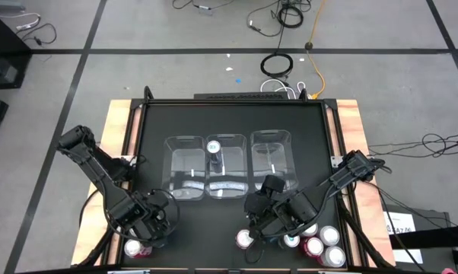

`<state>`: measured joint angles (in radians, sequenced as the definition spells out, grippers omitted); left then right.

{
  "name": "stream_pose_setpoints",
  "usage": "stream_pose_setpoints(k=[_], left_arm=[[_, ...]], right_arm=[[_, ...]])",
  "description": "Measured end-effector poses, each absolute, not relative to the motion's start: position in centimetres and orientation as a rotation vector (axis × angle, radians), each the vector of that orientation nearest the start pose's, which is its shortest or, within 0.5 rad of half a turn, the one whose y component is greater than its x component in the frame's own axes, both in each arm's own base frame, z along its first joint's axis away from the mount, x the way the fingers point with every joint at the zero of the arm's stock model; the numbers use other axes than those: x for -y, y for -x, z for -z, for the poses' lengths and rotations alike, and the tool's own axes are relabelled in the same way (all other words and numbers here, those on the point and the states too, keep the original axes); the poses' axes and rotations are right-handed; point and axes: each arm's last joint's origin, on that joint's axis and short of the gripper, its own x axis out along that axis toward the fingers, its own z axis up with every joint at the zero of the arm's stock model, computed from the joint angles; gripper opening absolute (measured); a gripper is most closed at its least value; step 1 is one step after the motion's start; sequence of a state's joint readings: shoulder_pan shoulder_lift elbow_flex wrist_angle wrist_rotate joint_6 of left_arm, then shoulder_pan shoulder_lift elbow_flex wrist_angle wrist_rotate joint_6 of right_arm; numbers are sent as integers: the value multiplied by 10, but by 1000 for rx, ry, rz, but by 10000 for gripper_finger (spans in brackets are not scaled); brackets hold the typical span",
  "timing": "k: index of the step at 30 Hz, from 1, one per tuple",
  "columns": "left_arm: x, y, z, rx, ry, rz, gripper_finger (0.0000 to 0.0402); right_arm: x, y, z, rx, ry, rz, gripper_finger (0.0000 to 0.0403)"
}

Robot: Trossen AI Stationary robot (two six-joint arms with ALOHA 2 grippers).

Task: Sort soda cans
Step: Put the blue soda can into the middle transparent bin

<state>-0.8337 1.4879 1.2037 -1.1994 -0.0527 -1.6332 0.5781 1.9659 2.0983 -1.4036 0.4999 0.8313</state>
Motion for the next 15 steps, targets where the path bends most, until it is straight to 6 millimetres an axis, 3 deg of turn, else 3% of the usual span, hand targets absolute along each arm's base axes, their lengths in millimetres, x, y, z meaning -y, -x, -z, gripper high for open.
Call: stream_pose_setpoints(k=[15], left_arm=[[192, -174, -252, -1469, 686, -521, 310]], right_arm=[[-198, -329, -350, -1006, -94, 371, 329]])
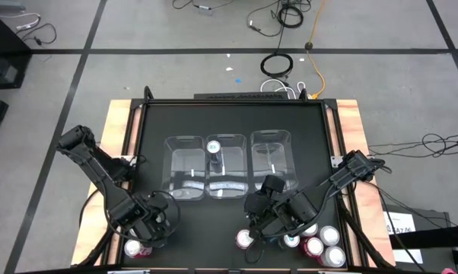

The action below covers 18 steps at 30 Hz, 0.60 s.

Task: Sort soda cans
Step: Put the blue soda can into the middle transparent bin

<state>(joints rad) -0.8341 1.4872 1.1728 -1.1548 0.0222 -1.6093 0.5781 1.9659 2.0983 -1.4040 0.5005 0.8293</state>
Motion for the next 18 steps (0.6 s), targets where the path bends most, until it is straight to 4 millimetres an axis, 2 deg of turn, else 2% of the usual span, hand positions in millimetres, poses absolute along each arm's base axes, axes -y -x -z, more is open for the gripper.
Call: stream_pose_setpoints(k=[12, 18], left_arm=[[193, -174, -248, -1463, 696, -511, 309], [193, -174, -248, -1464, 698, -516, 274]], right_arm=[[-198, -329, -350, -1005, -98, 373, 329], [-198, -329, -350, -1005, -98, 373, 329]])
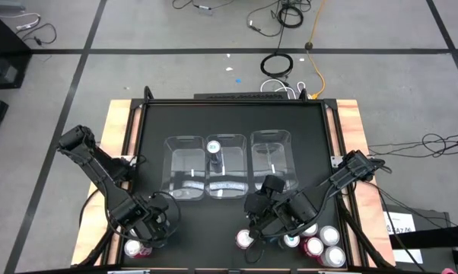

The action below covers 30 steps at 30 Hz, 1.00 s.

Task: Sort soda cans
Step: Put the blue soda can into the middle transparent bin

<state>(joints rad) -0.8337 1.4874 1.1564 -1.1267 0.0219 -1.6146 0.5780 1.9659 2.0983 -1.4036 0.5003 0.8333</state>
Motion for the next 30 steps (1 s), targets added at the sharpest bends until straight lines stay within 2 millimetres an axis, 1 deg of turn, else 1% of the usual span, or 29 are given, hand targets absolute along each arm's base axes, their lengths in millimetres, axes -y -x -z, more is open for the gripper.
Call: stream_pose_setpoints(k=[4, 16, 23, 30], left_arm=[[193, -174, -248, -1464, 700, -517, 252], [193, -174, -250, -1469, 696, -510, 251], [189, -171, -263, -1451, 729, -479, 251], [178, -167, -279, -1408, 780, -433, 250]], right_arm=[[-198, -329, -350, -1005, -98, 373, 329], [-198, -330, -350, -1001, -103, 371, 329], [-198, -330, -350, -1002, -99, 368, 329], [-198, -330, -350, -1002, -97, 366, 329]])
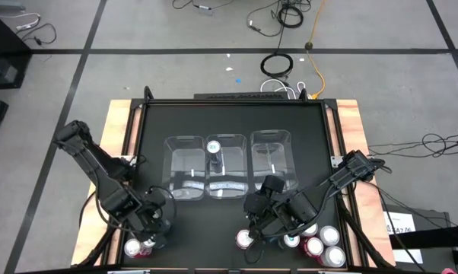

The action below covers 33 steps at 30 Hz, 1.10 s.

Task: Sort soda cans
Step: Put the blue soda can into the middle transparent bin

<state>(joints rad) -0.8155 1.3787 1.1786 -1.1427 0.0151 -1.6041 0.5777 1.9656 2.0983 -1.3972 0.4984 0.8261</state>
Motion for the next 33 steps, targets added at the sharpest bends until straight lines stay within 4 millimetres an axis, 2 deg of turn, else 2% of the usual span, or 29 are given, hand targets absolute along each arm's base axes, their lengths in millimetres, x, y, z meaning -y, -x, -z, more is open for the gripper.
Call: stream_pose_setpoints(k=[10, 20, 27, 33], left_arm=[[154, -170, -298, -1299, 786, -331, 249], [131, -186, -316, -1155, 756, -158, 249], [99, -200, -330, -1028, 727, -78, 249], [66, -212, -331, -1015, 690, -51, 249]], right_arm=[[-198, -330, -350, -1003, -101, 368, 329], [-196, -328, -350, -989, -132, 434, 329], [-192, -328, -349, -986, -181, 483, 329], [-191, -327, -349, -971, -226, 532, 329]])
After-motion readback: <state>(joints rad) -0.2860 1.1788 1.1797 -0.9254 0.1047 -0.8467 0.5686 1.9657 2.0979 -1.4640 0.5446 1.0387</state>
